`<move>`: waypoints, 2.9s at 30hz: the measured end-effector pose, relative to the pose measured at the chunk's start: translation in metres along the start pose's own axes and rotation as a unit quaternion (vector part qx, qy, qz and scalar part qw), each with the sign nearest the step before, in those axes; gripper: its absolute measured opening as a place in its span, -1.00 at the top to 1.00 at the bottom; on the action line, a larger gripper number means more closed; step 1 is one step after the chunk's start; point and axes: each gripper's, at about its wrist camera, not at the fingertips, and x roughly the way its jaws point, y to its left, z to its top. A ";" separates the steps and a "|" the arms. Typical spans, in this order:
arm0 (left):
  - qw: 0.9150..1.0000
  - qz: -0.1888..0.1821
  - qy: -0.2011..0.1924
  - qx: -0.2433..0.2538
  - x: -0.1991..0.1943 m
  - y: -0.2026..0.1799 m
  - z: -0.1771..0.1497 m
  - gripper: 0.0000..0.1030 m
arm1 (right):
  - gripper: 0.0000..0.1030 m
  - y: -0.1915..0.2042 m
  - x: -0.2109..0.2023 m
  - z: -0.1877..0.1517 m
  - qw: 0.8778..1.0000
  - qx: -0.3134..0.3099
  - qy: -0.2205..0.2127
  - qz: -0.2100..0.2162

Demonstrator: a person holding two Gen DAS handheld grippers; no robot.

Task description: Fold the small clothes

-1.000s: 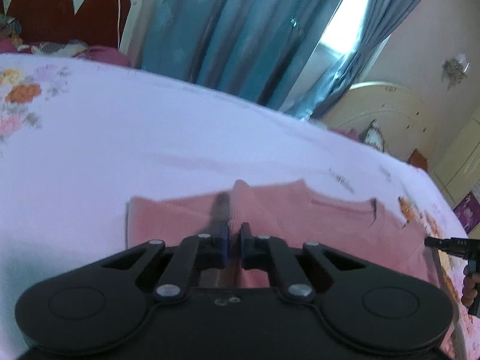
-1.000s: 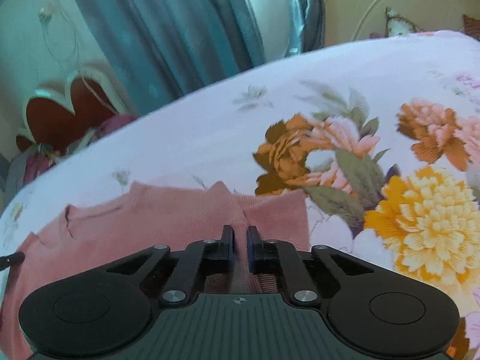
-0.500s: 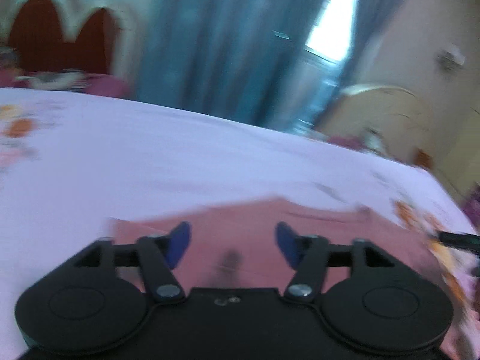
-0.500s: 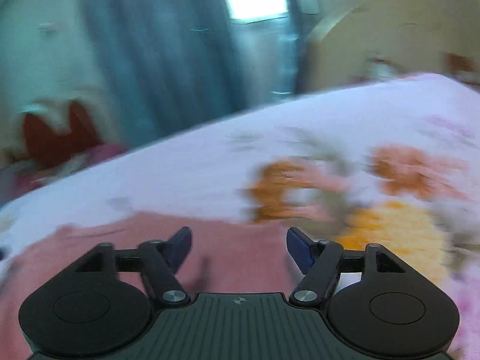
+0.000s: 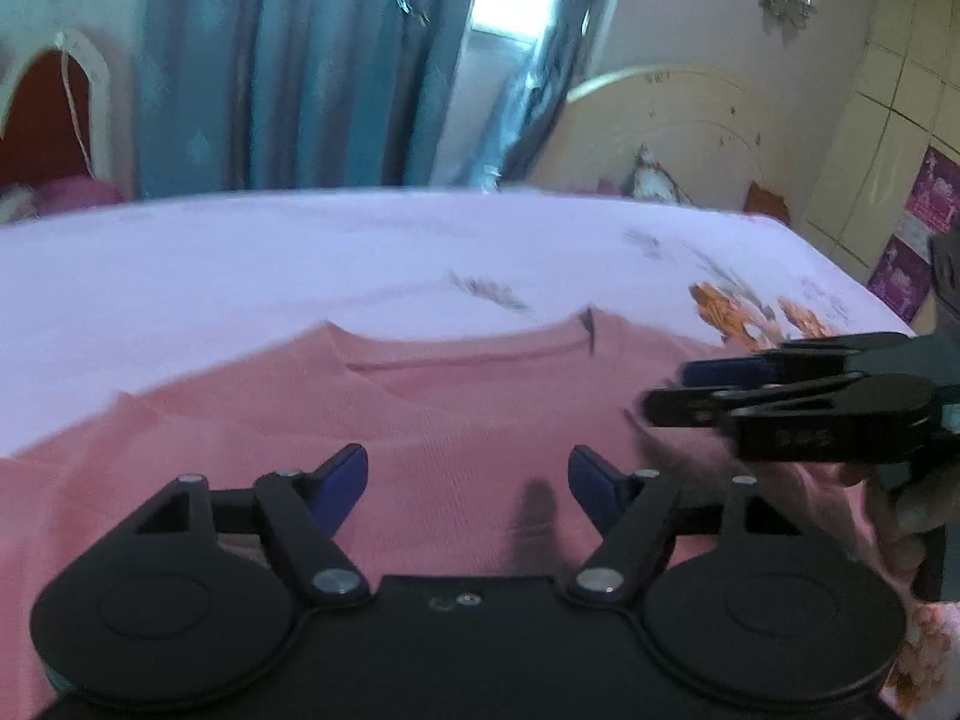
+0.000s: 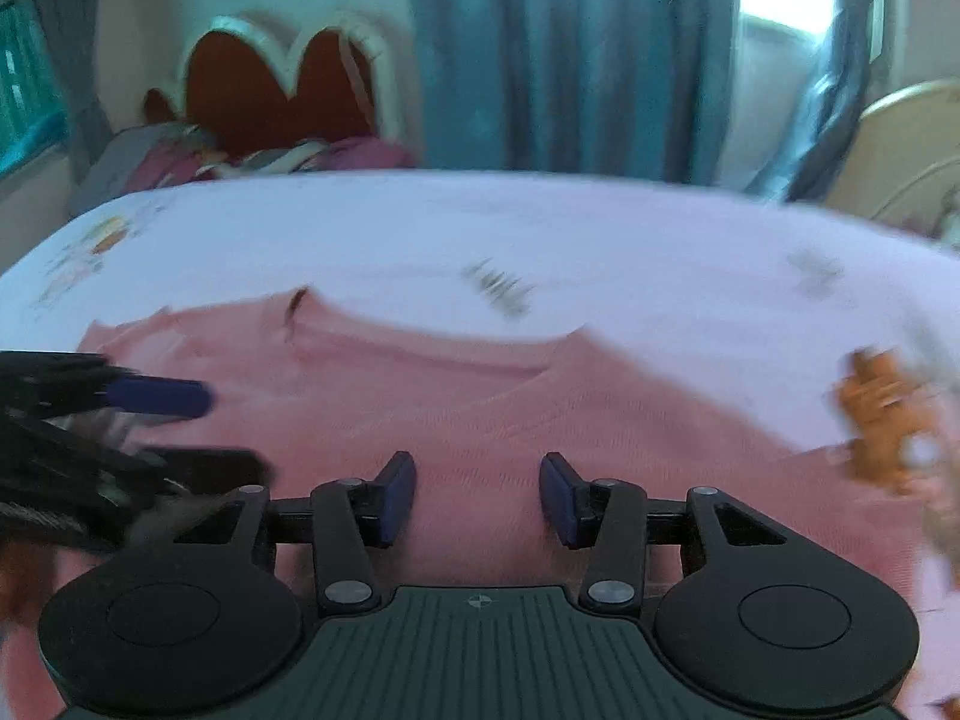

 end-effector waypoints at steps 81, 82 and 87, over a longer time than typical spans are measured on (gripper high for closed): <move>0.986 0.158 -0.002 -0.056 -0.148 0.014 -0.139 -0.39 | 0.53 -0.037 -0.171 -0.146 0.988 0.076 0.044 -0.124; 0.986 0.157 -0.002 -0.056 -0.148 0.014 -0.139 -0.39 | 0.53 -0.037 -0.171 -0.146 0.988 0.075 0.045 -0.124; 0.986 0.157 -0.001 -0.058 -0.149 0.016 -0.140 -0.39 | 0.53 -0.039 -0.172 -0.145 0.988 0.072 0.049 -0.128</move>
